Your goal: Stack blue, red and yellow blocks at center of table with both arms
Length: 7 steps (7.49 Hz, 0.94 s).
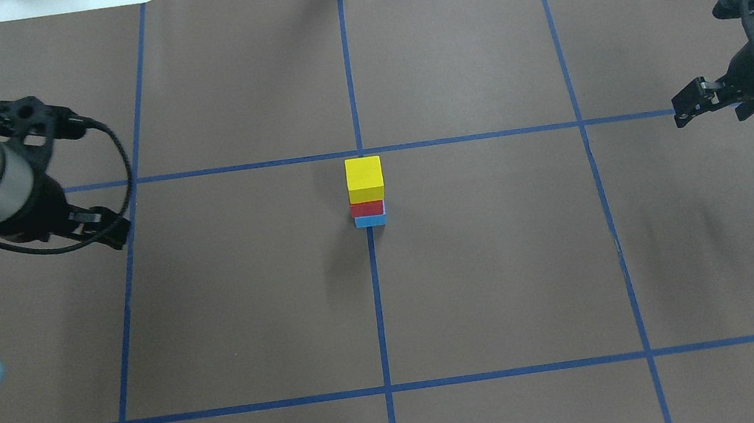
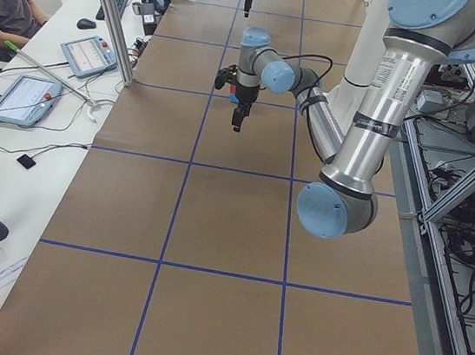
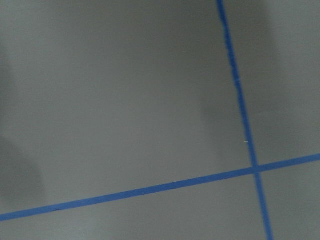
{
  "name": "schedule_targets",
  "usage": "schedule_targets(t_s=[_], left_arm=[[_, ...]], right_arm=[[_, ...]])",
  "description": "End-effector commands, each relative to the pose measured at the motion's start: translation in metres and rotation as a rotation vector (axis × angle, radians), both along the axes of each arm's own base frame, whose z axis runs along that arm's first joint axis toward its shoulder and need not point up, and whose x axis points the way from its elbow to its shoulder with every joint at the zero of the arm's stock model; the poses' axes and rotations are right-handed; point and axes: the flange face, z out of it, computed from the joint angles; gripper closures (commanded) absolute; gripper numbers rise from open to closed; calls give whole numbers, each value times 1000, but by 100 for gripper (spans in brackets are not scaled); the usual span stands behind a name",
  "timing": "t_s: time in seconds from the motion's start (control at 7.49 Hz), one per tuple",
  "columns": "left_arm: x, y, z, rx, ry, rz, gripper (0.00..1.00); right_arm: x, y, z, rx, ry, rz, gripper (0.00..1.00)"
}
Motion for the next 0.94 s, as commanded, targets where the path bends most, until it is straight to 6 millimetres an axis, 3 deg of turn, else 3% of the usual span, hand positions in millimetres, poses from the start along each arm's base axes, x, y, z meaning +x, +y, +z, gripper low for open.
schedule_targets(t_s=[0.0, 0.13, 0.27, 0.4, 0.8], left_arm=[[-108, -45, 84, 37, -34, 55, 0], [-146, -69, 140, 14, 39, 85, 0], [-201, -93, 210, 38, 89, 84, 0], [-236, -108, 257, 33, 153, 68, 0], [-247, -117, 262, -8, 157, 35, 0]], right_arm=[[58, 17, 29, -22, -120, 40, 0], [89, 22, 32, -34, -166, 76, 0], [113, 18, 27, -36, -192, 109, 0], [117, 14, 27, -37, -208, 98, 0], [132, 5, 46, 22, -146, -28, 0]])
